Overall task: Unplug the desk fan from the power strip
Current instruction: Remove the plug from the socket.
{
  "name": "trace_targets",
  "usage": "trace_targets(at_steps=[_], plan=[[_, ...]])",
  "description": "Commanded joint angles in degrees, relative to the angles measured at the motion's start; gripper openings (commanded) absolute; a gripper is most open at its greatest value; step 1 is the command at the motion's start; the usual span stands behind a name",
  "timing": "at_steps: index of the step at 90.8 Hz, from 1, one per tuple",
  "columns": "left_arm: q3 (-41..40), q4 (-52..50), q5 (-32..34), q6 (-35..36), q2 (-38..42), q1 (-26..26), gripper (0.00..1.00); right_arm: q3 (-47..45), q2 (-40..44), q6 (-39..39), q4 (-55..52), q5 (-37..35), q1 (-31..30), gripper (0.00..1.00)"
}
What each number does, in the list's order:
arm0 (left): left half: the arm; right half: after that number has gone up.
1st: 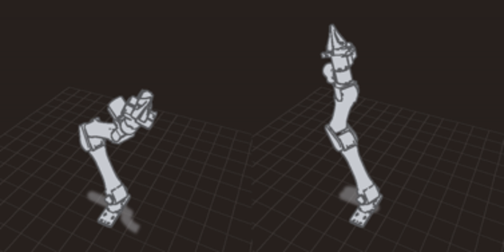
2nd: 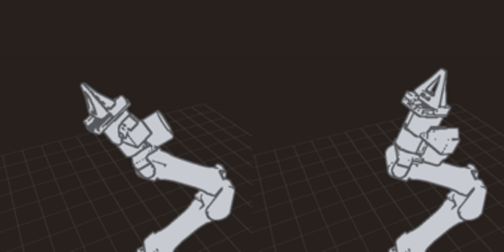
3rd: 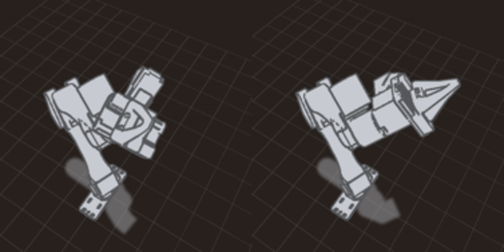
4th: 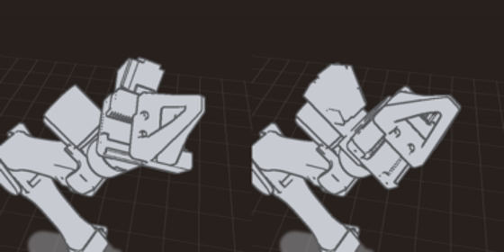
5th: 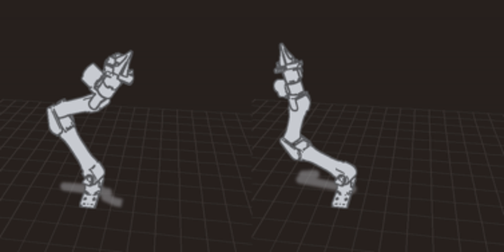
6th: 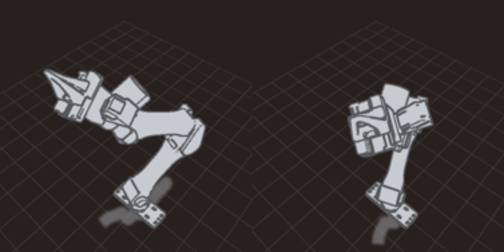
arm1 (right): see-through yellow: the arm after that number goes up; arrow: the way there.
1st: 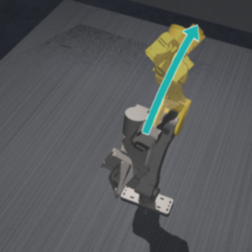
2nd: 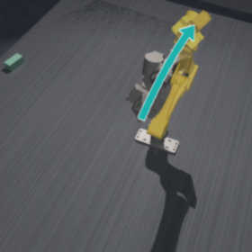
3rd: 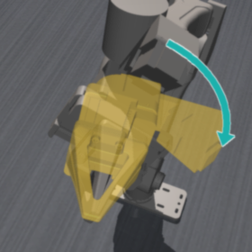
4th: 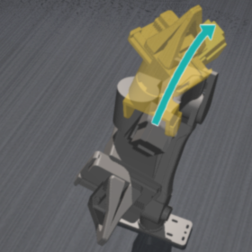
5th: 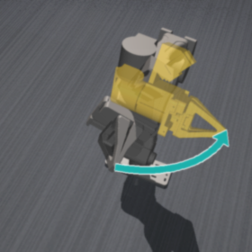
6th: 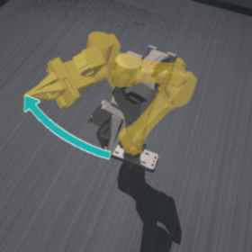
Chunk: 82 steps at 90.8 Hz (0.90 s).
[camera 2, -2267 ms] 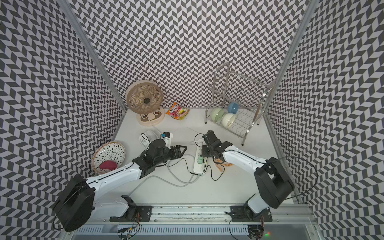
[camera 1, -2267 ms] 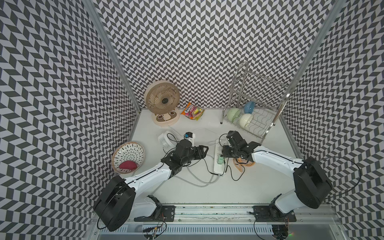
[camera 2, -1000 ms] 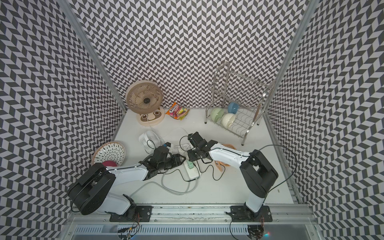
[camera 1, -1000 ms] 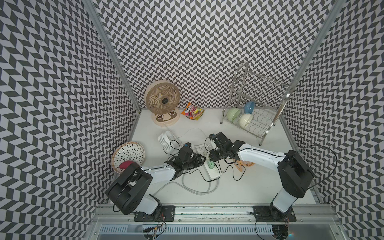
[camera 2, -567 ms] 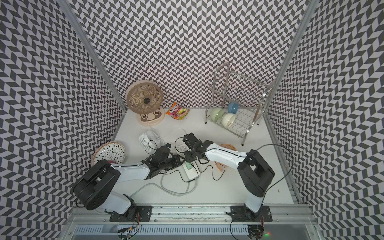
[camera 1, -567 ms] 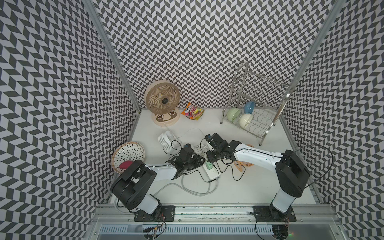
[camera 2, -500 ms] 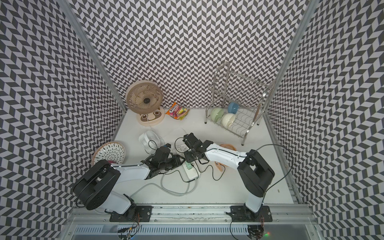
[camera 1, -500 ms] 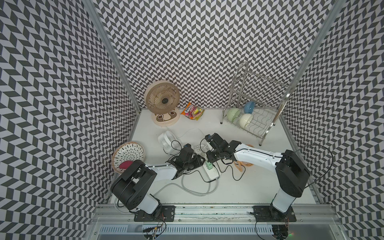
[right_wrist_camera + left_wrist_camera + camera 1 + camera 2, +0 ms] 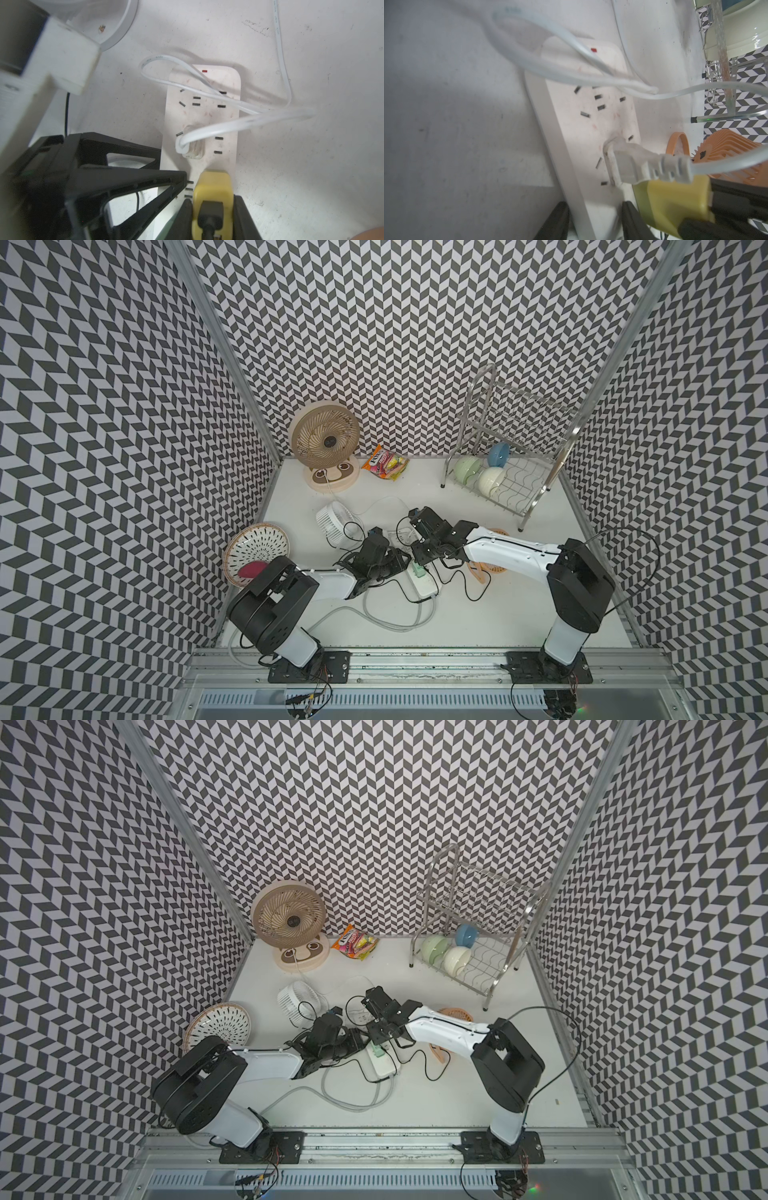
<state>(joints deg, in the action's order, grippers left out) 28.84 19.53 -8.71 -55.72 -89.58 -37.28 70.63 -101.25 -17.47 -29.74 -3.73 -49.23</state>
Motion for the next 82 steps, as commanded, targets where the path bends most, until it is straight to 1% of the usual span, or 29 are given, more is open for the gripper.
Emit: trace_targets(at_steps=[1,6,11,22,27,32,37,42,48,57,62,67,70,77,82], plan=[[-2.4,-11.5,7.1,0.5,-3.7,-1.9,0.44,-1.8,3.8,-0.4,7.6,1.8,1.7,0.08],[-2.2,-12.5,8.7,0.7,-4.0,-2.9,0.43,-2.0,3.0,-0.7,7.3,2.2,3.1,0.08],[-1.5,-14.0,10.5,1.0,-4.6,-3.9,0.43,-0.8,2.1,-0.3,6.3,3.1,2.9,0.08],[-1.2,-15.5,12.7,0.9,-5.7,-5.3,0.42,1.5,2.8,1.9,7.4,5.5,-2.1,0.08],[-1.5,-15.3,12.9,0.5,-5.8,-5.3,0.41,0.7,4.5,2.2,9.2,7.0,-2.7,0.08],[-1.5,-15.3,13.0,0.4,-5.8,-5.3,0.41,-1.3,6.6,1.2,11.2,5.5,-1.9,0.08],[-1.7,-15.2,13.0,0.4,-5.8,-5.3,0.4,-3.2,7.9,-0.3,11.8,3.5,0.6,0.08],[-1.9,-14.9,12.8,0.3,-6.0,-5.3,0.4,-4.2,7.9,-1.0,11.0,2.5,3.9,0.09],[-1.9,-14.5,12.4,0.4,-6.5,-5.3,0.4,-4.1,6.9,-0.8,10.1,2.0,5.1,0.08],[-1.6,-13.9,11.5,0.8,-8.0,-5.3,0.4,-3.4,6.7,0.2,11.4,5.6,2.9,0.08],[-1.6,-13.7,11.2,0.8,-8.6,-5.3,0.4,-3.0,7.3,1.0,12.4,6.8,0.8,0.08],[-1.5,-13.5,11.0,0.9,-9.1,-5.3,0.4,-3.1,7.9,1.1,13.0,7.7,0.2,0.08],[-1.4,-13.5,10.9,0.9,-9.2,-5.3,0.4,-3.6,8.2,0.8,13.2,6.3,0.3,0.09],[-1.6,-13.5,10.9,1.0,-9.5,-5.3,0.4,-4.2,8.1,-1.1,11.6,-1.0,1.9,0.09],[-1.5,-13.4,10.9,1.1,-9.5,-5.3,0.4,-3.7,7.1,-1.2,9.2,-3.0,3.5,0.1]])
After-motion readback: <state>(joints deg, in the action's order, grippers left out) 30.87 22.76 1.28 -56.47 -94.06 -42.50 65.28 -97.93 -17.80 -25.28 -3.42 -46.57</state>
